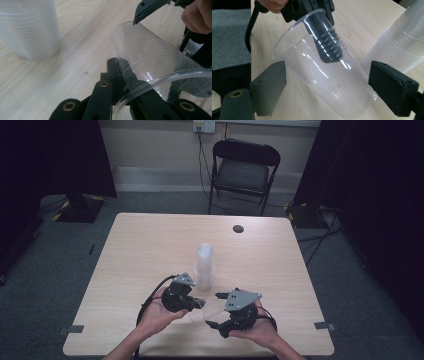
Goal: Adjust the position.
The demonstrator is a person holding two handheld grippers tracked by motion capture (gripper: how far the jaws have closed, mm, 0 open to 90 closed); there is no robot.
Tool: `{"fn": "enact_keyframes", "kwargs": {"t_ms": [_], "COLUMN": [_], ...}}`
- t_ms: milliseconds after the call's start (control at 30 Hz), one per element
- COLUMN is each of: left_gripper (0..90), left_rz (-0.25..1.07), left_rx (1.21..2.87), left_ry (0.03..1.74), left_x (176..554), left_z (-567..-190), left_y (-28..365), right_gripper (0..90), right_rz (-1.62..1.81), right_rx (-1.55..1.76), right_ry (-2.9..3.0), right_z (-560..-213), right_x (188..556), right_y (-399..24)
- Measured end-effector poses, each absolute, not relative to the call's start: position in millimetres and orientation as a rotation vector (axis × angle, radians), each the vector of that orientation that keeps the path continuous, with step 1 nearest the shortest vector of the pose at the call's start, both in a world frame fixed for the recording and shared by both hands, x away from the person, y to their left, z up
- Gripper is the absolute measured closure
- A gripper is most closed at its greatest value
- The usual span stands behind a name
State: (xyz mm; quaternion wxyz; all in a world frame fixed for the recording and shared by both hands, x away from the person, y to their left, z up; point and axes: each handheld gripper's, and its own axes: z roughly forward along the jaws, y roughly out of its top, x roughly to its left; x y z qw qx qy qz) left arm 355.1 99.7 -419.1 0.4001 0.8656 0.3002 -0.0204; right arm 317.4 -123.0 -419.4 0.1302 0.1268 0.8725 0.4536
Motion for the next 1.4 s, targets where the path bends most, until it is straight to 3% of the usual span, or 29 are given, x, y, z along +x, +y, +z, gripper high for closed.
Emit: {"fn": "enact_keyframes", "kwargs": {"t_ms": [867, 1400], "left_gripper": [88.8, 88.5], "left_rz": [-0.127, -0.162], "left_rx": [2.164, 2.215], "left_ry": [0.812, 0.812], "left_x": [363.0, 361.4], "left_z": [-420.4, -423.9], "left_y": [78.5, 65.4], "right_gripper": [13.8, 20.5], "right_rz": [1.201, 1.181], "right_rx": [0.327, 0.242], "right_ry": [2.561, 2.482], "right_z": [-430.7, -431.0], "right_x": [320.8, 312.4], "right_y": [-109.5, -101.1]}}
